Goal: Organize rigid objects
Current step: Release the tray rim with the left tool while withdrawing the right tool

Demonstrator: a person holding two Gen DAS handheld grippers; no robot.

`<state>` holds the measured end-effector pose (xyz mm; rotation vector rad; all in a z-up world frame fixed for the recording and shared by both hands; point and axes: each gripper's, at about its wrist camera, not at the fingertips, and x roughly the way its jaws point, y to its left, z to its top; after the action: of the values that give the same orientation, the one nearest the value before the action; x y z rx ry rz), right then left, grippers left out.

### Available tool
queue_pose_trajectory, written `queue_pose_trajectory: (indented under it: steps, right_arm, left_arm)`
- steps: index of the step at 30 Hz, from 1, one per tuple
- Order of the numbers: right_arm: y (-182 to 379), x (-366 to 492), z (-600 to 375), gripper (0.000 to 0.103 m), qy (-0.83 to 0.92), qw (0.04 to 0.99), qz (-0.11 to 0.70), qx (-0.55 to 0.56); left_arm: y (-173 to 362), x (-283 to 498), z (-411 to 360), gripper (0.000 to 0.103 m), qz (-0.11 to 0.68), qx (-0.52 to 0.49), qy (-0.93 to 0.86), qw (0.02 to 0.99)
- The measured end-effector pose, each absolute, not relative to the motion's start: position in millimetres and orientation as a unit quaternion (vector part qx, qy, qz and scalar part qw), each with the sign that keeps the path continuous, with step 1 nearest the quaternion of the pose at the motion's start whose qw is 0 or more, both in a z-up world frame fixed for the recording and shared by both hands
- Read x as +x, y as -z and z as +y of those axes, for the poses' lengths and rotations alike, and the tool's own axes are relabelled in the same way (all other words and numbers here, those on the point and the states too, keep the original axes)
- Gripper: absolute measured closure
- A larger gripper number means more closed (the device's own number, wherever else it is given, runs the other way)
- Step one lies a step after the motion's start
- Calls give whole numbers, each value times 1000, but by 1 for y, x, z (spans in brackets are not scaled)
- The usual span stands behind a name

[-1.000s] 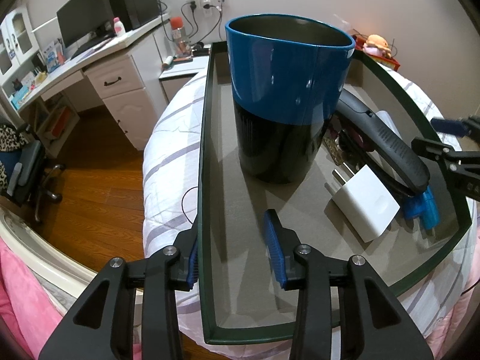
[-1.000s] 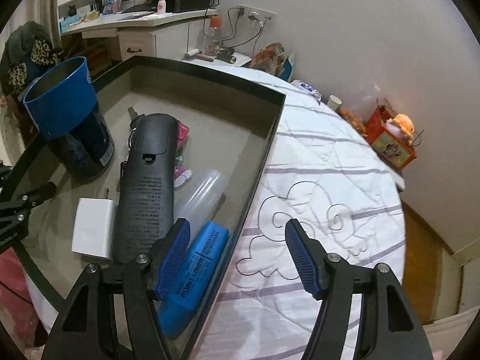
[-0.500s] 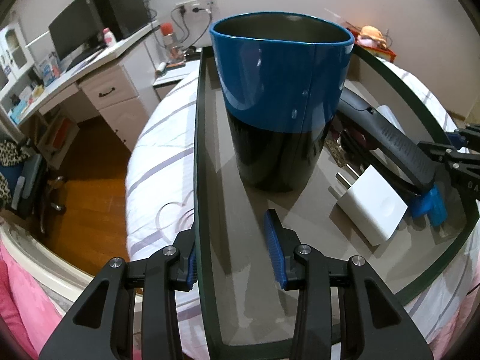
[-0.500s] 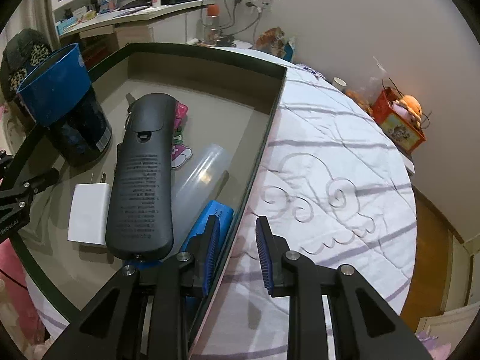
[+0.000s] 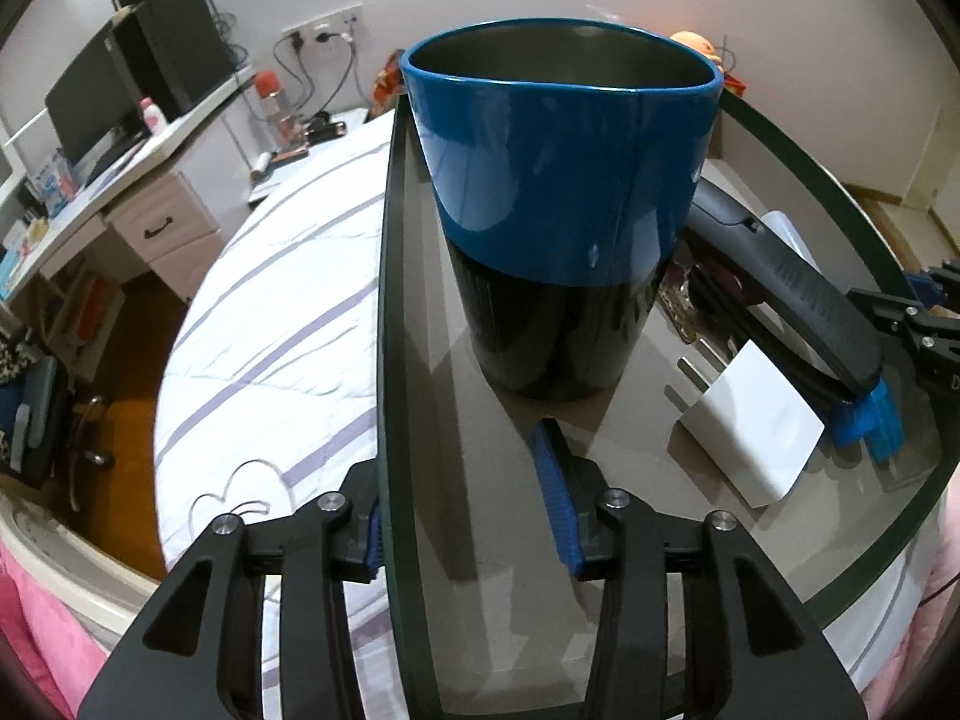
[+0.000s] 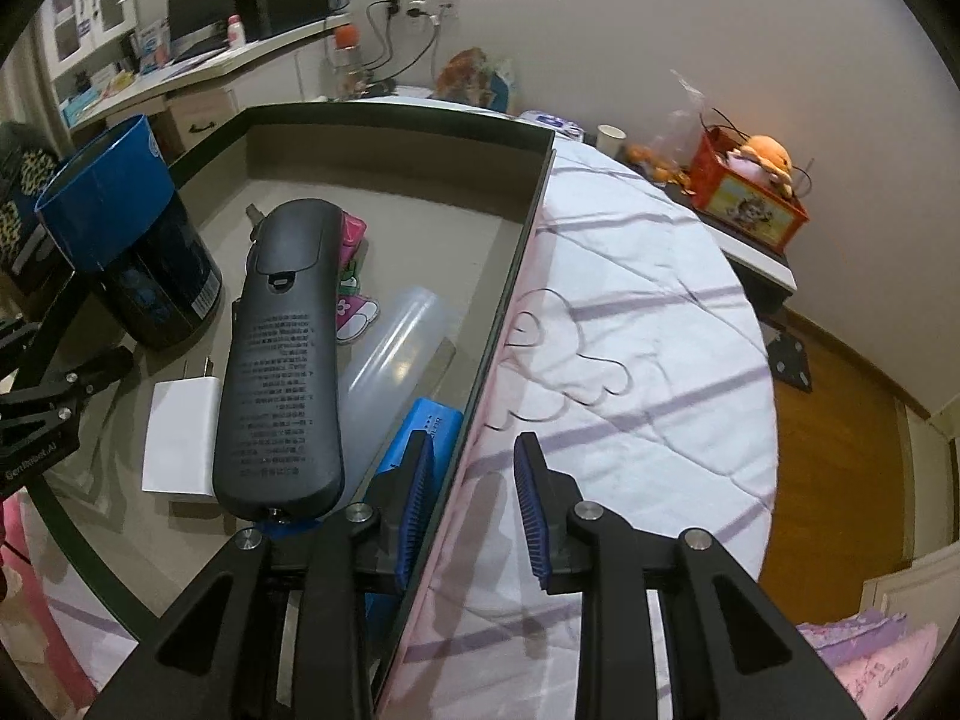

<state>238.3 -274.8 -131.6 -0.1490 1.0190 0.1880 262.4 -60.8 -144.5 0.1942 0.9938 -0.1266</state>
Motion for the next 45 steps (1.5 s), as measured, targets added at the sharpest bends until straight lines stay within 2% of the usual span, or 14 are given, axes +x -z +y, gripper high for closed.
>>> queue_pose_trajectory:
  steps: [1, 4, 6, 8, 9, 11, 13, 16, 24, 29, 39, 45]
  right_arm:
    - [131, 238, -276, 68, -92, 867, 486, -64]
    - [128, 231, -280, 67, -109, 872, 475, -40]
    - [122, 221, -286, 59, -120, 879, 460, -17]
    - [115, 209, -288, 39, -116, 889, 443, -14]
    - [111, 202, -288, 37, -115, 895, 432, -17]
    - [103, 191, -288, 37, -123, 898, 421, -18]
    - [97, 179, -288, 36, -130, 901, 413, -24]
    - [92, 162, -285, 25, -128, 903, 408, -48]
    - [107, 136, -291, 25, -132, 898, 417, -39]
    - [126, 131, -285, 25, -137, 890, 434, -32]
    - [141, 144, -267, 25, -171, 884, 435, 4]
    - [141, 145, -250, 17, -151, 887, 435, -7]
  left_arm:
    - [145, 263, -58, 58, 476, 85, 62, 873]
    - [146, 260, -49, 55, 481, 64, 72, 872]
    - [143, 252, -40, 47, 473, 63, 57, 877]
    - [137, 243, -30, 43, 461, 54, 44, 884]
    - [131, 236, -24, 36, 452, 49, 38, 890]
    - [121, 224, -11, 28, 434, 41, 26, 899]
    - [111, 210, -1, 27, 420, 37, 21, 907]
    - [102, 188, 5, 22, 406, 36, 36, 913]
    - [112, 152, -27, 18, 413, 85, 75, 904]
    - [130, 156, -42, 18, 432, 102, 85, 892]
    - [144, 173, -37, 17, 457, 75, 70, 884]
    - [144, 175, -34, 16, 455, 69, 63, 886]
